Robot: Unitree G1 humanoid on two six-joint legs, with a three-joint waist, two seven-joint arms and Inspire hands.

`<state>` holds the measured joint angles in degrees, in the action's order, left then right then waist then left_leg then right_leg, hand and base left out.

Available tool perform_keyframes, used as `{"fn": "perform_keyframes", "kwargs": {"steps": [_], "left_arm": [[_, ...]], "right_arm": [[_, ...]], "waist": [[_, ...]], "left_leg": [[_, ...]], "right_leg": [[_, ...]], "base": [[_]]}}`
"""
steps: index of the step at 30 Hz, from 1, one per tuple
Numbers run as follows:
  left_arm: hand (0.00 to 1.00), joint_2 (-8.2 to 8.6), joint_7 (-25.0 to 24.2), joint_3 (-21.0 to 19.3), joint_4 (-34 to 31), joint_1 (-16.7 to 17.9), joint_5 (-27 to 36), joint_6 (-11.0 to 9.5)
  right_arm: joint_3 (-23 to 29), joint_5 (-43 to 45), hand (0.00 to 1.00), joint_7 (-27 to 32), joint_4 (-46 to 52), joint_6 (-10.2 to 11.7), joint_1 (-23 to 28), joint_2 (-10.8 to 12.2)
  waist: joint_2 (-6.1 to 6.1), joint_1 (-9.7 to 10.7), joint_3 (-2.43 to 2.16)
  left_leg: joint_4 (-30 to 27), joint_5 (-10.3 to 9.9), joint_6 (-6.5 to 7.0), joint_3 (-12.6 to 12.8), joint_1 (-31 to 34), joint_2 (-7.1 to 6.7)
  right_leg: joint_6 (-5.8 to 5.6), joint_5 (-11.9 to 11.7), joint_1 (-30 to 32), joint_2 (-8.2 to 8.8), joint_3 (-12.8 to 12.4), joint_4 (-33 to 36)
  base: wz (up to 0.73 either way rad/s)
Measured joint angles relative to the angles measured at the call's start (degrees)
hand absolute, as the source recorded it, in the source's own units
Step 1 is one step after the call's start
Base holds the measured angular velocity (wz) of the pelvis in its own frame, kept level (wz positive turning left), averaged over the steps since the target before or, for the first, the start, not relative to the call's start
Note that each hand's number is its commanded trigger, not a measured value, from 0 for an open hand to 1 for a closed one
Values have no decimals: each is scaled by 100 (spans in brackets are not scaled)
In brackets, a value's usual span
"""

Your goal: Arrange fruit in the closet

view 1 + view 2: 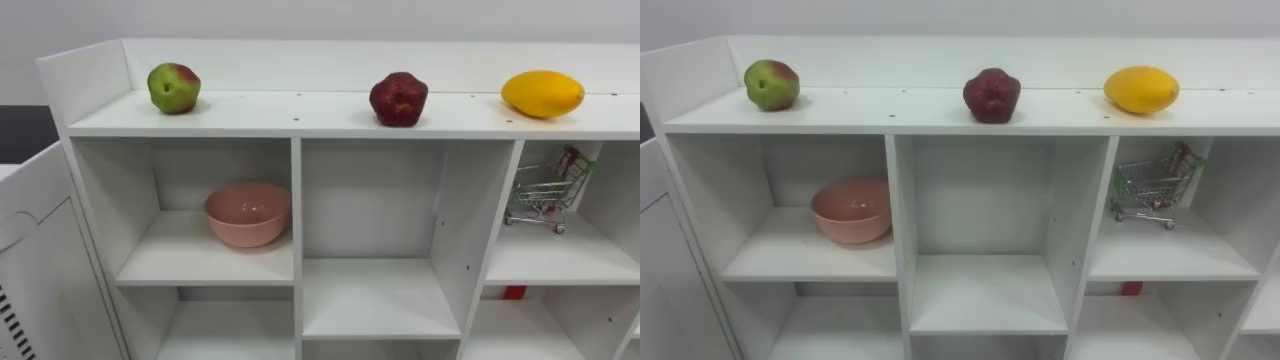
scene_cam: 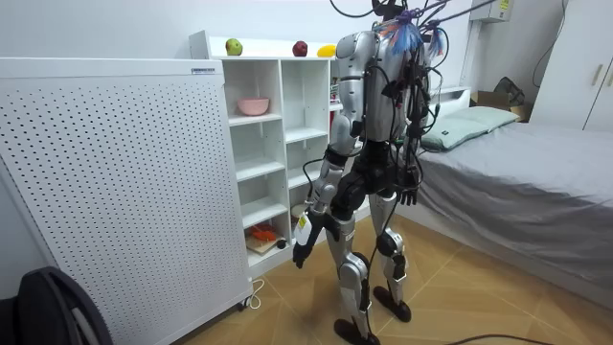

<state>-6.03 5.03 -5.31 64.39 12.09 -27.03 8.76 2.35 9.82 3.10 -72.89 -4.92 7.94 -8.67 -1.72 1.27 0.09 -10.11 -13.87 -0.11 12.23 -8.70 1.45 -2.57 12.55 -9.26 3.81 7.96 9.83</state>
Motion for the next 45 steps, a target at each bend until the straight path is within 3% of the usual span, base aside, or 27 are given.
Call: {"fn": "perform_keyframes", "kwargs": {"steps": [8,12,17,22,25,29,31,39,45], "left_arm": [[0,1,-29,-11,8,15,-9,-49],[0,-5,-60,-14,-28,18,40,-116],[0,-29,-76,-198,-30,-2,-13,-316],[0,-146,-69,-467,-38,-3,22,-488],[0,-162,-63,-461,-143,-9,-8,-523],[0,-160,-1,-468,-163,20,-11,-558],[0,-162,82,-462,-421,204,-12,-557],[0,-200,214,-452,-490,248,-5,-683],[0,-194,201,-441,-601,251,-11,-706]], "right_arm": [[79,-583,0,216,-12,85,-45,3],[238,-1969,0,261,2,191,-128,1],[994,-2497,0,370,458,243,-410,-26],[1540,-2811,0,846,2428,433,-563,-121],[1574,-2706,0,1131,3320,636,-901,-245],[1580,-2261,0,1339,4669,753,-944,-273],[1576,-2244,0,1425,5485,761,-946,-286],[1480,-2004,0,1905,6916,970,-995,-492],[1383,-1822,0,1955,7508,1053,-1202,-527]], "waist": [[1,-15,4],[-2,-14,5],[-31,43,11],[-46,52,33],[-56,58,31],[-71,20,10],[-110,13,-5],[-188,-133,-44],[-149,-176,1]], "left_leg": [[19,0,0,-3,3,-4],[23,0,0,-5,2,-2],[5,1,1,-12,-4,-9],[5,1,1,-3,45,-10],[-1,2,1,-4,109,-11],[45,7,-6,-40,113,-11],[52,7,-6,-70,128,-10],[75,7,-6,-170,98,-15],[-1,8,-5,-157,136,-6]], "right_leg": [[1,0,12,-4,-16,-13],[0,0,14,-3,-2,-18],[0,-2,8,5,-1,-9],[1,-4,68,3,2,-4],[1,-5,154,3,-5,-6],[0,-5,178,-10,-20,-18],[0,-5,221,-12,-10,-14],[-13,-18,189,-17,8,-14],[-1,-28,195,-13,16,-12]], "base": [[0],[0],[0],[0],[0],[0],[-10],[0],[-1]]}}
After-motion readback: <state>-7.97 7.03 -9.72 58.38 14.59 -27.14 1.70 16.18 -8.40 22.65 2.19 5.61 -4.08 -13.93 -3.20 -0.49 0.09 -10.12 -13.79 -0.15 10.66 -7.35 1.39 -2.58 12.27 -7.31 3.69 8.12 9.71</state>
